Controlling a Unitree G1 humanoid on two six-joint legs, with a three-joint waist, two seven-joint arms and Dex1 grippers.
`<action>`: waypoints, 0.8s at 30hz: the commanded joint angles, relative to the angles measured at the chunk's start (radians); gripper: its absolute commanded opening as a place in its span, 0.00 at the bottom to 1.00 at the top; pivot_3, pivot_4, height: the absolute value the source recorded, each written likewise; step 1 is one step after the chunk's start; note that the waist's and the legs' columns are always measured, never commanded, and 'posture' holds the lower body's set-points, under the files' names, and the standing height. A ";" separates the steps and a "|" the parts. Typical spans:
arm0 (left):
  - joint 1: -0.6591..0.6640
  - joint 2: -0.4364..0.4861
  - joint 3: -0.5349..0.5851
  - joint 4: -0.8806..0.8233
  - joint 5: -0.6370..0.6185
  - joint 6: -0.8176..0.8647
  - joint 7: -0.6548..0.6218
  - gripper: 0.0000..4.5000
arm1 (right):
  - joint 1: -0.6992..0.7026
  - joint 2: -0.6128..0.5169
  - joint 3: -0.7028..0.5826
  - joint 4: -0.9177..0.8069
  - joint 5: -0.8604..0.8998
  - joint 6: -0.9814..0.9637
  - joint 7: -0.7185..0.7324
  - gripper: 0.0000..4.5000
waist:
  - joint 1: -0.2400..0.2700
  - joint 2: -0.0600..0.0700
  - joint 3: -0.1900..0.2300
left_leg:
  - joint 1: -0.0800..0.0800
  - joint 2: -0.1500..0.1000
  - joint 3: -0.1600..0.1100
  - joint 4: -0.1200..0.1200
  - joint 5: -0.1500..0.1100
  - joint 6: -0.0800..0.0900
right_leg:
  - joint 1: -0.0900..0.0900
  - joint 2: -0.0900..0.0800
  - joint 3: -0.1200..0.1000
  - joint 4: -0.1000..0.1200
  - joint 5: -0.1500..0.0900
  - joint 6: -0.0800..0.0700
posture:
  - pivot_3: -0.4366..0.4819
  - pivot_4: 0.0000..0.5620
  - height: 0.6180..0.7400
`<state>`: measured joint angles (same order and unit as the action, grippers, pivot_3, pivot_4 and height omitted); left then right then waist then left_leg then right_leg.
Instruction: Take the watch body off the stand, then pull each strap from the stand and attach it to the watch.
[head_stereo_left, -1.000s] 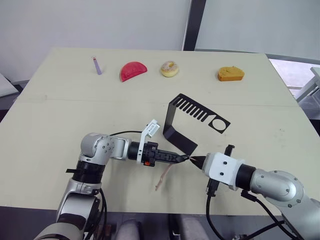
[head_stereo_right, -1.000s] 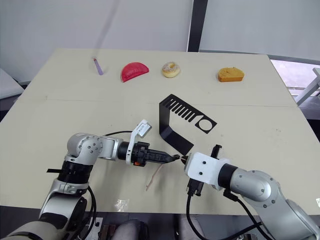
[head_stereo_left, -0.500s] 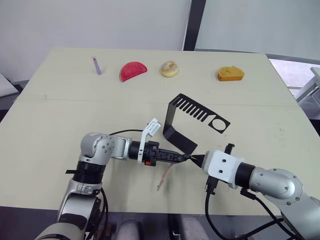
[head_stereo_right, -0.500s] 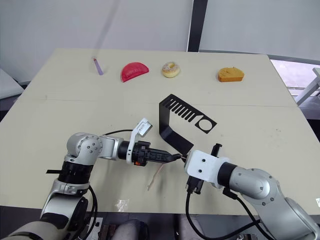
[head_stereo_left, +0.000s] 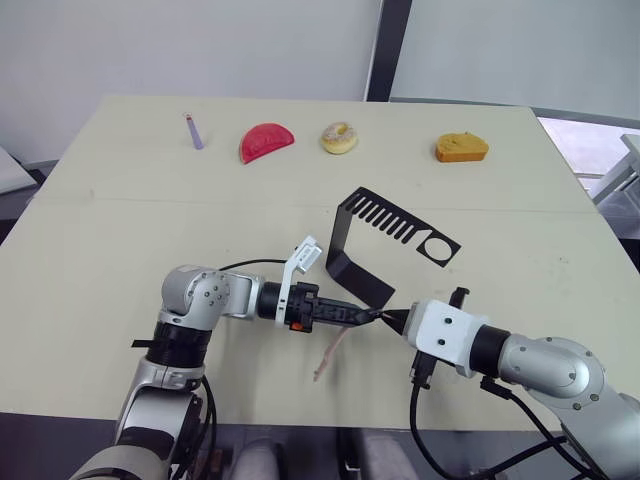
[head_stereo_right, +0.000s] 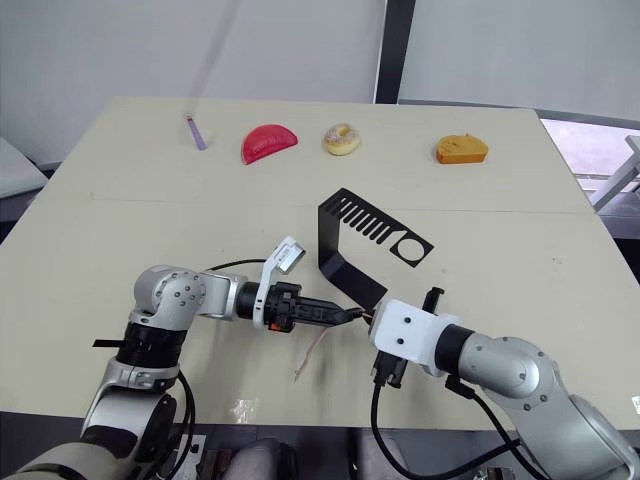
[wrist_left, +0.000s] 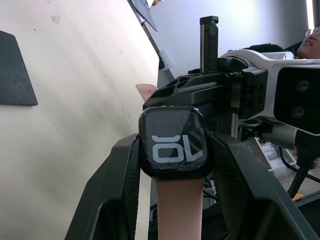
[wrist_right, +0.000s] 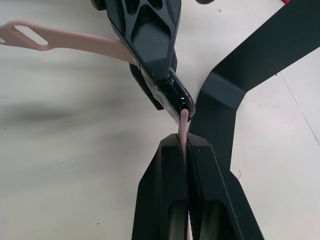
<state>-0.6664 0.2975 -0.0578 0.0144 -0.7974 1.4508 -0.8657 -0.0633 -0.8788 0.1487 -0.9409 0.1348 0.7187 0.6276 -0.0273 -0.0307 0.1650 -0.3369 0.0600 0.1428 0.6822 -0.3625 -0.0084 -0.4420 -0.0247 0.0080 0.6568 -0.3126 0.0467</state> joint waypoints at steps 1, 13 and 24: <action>-0.013 -0.019 -0.010 -0.040 -0.044 -0.001 -0.012 0.35 | -0.009 0.014 -0.021 -0.020 -0.001 -0.022 -0.001 0.00 | 0.000 0.000 0.000 | 0.000 0.000 0.000 0.000 0.000 0.000 | 0.000 0.000 0.000 0.000 0.000 0.000 | 0.48 0.27 0.98; -0.014 -0.013 -0.017 -0.038 -0.036 -0.015 -0.017 0.35 | -0.005 0.014 -0.031 -0.025 -0.010 -0.034 -0.004 0.00 | 0.000 0.000 0.000 | 0.000 0.000 0.000 0.000 0.000 0.000 | 0.000 0.000 0.000 0.000 0.000 0.000 | 0.48 0.27 0.98; -0.010 0.123 -0.113 -0.061 0.017 -0.189 -0.136 0.35 | 0.157 -0.024 -0.629 -0.106 0.572 0.048 0.186 0.73 | 0.001 0.000 0.000 | 0.000 0.000 0.000 -0.001 0.000 0.000 | 0.000 0.000 0.000 0.000 0.000 0.000 | 0.48 0.27 0.98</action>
<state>-0.6671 0.4084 -0.1555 0.0073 -0.7770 1.3021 -0.9533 0.0741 -0.8949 -0.3639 -0.9609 0.5685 0.7405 0.7678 -0.0264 -0.0307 0.1651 -0.3369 0.0601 0.1424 0.6817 -0.3626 -0.0084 -0.4420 -0.0247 0.0079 0.6570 -0.3126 0.0467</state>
